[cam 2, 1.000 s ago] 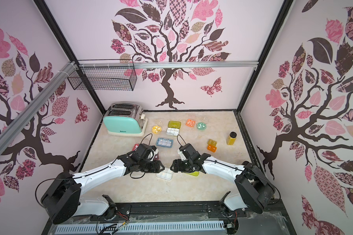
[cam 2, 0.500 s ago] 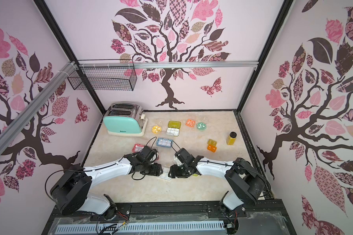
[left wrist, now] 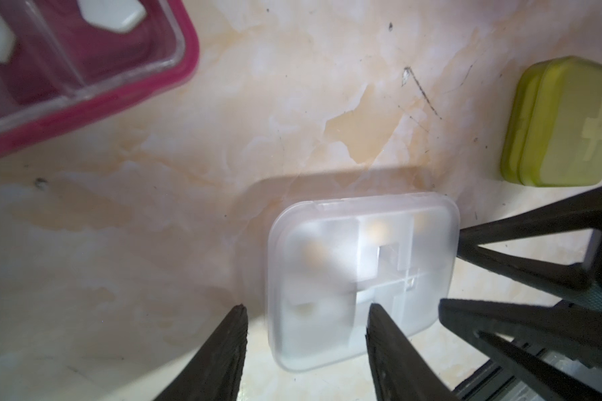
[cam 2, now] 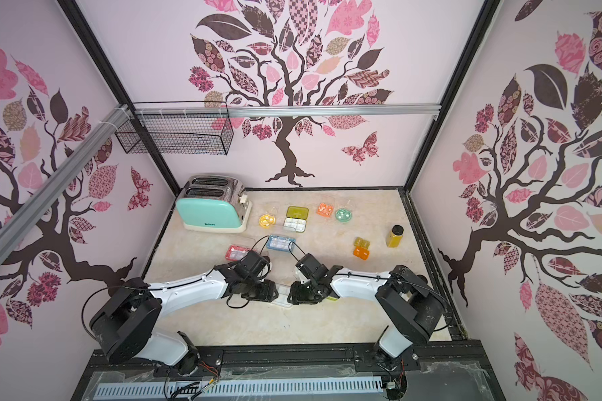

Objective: Close pillboxes
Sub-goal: Close the lid on the pillbox, then move the pillbox to the center of the board.

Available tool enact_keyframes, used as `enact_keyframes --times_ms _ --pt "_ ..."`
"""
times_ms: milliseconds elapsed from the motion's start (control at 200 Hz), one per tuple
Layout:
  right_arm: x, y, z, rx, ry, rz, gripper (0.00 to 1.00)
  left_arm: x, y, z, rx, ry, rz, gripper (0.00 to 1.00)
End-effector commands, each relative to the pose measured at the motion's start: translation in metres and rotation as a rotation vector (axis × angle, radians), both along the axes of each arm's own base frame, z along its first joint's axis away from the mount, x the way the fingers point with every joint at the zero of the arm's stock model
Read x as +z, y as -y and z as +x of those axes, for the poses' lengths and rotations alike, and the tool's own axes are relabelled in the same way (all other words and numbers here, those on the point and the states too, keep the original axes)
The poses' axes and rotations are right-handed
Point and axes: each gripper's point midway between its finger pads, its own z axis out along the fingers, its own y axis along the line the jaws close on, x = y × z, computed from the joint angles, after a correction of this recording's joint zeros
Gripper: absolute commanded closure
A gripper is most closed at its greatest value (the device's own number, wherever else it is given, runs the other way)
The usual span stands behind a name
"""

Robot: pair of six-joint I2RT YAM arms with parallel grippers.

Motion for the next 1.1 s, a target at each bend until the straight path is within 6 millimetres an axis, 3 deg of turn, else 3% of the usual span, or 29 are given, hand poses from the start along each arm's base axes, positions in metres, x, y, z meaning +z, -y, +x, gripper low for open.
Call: enact_keyframes --times_ms 0,440,535,630,720,790,945,1095 --pt "0.003 -0.002 0.005 0.004 0.023 -0.029 0.55 -0.018 -0.012 -0.009 0.015 -0.036 0.064 0.45" --pt "0.001 0.001 0.005 0.011 0.035 -0.06 0.61 -0.035 -0.019 -0.022 0.054 -0.087 0.095 0.54" --pt "0.015 -0.004 0.008 0.036 0.045 -0.032 0.58 -0.028 -0.015 -0.02 0.065 -0.08 0.066 0.54" --pt "0.043 -0.001 0.023 0.032 0.098 -0.006 0.53 -0.019 -0.01 -0.015 0.089 -0.064 0.034 0.54" --pt "0.067 0.019 0.043 0.008 0.17 -0.047 0.5 -0.014 -0.007 -0.01 0.116 -0.052 0.015 0.55" --pt "0.072 0.048 0.059 -0.026 0.201 -0.14 0.52 -0.014 -0.006 -0.007 0.14 -0.042 0.006 0.56" --pt "0.064 0.11 0.085 -0.126 0.197 -0.28 0.58 -0.013 -0.003 -0.004 0.169 -0.045 -0.008 0.59" --pt "0.049 0.137 0.098 -0.162 0.194 -0.351 0.59 -0.01 0.001 -0.001 0.213 -0.039 -0.045 0.62"
